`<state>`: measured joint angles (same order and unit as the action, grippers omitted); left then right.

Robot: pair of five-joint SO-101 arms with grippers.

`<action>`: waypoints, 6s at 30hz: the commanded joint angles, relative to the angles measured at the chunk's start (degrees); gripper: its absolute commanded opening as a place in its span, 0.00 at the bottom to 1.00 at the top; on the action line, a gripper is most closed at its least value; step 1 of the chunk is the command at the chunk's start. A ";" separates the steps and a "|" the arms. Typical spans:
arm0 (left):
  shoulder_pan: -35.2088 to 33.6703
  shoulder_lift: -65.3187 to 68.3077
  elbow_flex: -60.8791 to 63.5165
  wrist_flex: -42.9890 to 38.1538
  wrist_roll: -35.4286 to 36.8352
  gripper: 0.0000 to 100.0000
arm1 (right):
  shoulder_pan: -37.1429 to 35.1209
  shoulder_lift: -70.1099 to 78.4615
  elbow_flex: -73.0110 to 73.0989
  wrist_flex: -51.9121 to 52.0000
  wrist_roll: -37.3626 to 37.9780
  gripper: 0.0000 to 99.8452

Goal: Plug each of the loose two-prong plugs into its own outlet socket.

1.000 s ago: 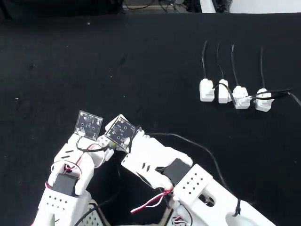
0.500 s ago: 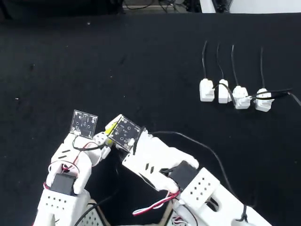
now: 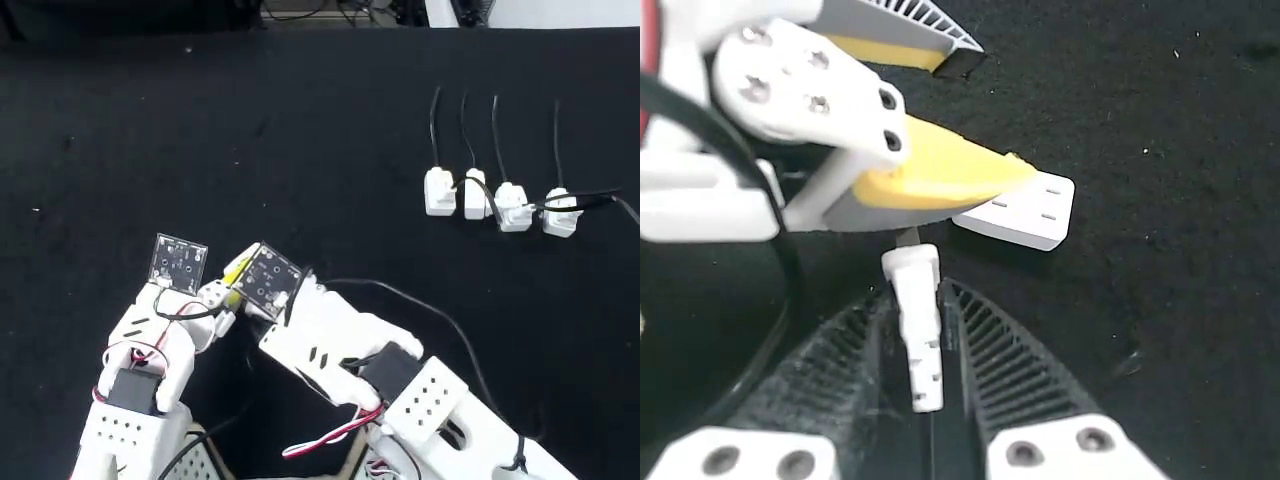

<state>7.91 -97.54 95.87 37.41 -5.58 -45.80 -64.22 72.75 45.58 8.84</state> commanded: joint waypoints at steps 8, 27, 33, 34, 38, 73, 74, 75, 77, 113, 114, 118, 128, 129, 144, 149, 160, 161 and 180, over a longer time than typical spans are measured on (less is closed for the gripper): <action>0.31 -0.53 -0.04 -0.09 -0.44 0.23 | 1.93 -2.51 -2.95 -5.36 -1.76 0.01; -15.16 -0.18 -7.52 0.35 9.93 0.23 | 11.78 1.36 -7.52 -2.29 -1.32 0.01; -16.66 4.22 -9.89 2.11 10.11 0.23 | 11.87 18.33 -20.53 2.73 -1.49 0.01; -16.66 6.59 -11.30 2.37 10.11 0.23 | 11.87 21.67 -22.55 3.25 -1.76 0.01; -16.66 20.75 -17.01 0.62 10.11 0.23 | 11.87 31.60 -27.56 3.52 -1.76 0.01; 2.51 89.05 -64.04 12.66 10.64 0.23 | 28.31 34.77 -27.82 11.34 -1.23 0.01; 1.01 87.82 -64.22 14.42 9.23 0.23 | 28.31 34.77 -27.82 11.34 -1.23 0.01; -0.40 86.51 -63.96 16.18 7.91 0.23 | 28.31 34.77 -27.82 11.34 -1.23 0.01; -2.33 84.13 -62.11 18.90 5.80 0.23 | 28.31 34.77 -27.82 11.34 -1.23 0.01; 7.25 74.64 -44.79 23.21 -9.14 0.23 | 31.56 34.77 -30.73 16.26 2.90 0.01; 8.92 74.73 -44.26 21.54 -7.91 0.23 | 32.26 34.77 -30.73 16.44 3.60 0.01; 14.02 75.08 -41.89 13.63 -0.62 0.23 | 32.53 34.77 -30.64 16.62 5.45 0.01; 22.29 74.64 -41.98 10.02 6.59 0.23 | 32.62 34.77 -30.64 16.44 5.63 0.01; 21.85 74.55 -42.86 10.37 6.68 0.23 | 32.62 34.77 -30.64 16.44 5.63 0.01; 0.57 71.82 -57.19 31.91 -0.35 0.16 | 25.67 34.77 -33.71 24.53 5.10 0.01; -6.81 63.74 -48.22 30.51 -3.96 0.13 | 19.69 34.86 -32.40 24.26 2.64 0.01; -20.70 35.96 -20.70 13.19 1.58 0.13 | 17.76 47.52 -40.22 28.48 1.14 0.01; -20.70 33.76 -18.95 12.13 1.76 0.13 | 17.76 49.98 -42.86 30.77 1.14 0.01; -20.62 12.13 -7.34 10.46 1.93 0.13 | 17.76 71.43 -68.97 49.67 -7.12 0.01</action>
<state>-12.22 -84.35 88.84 48.75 -4.09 -27.43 6.81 6.81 94.81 2.33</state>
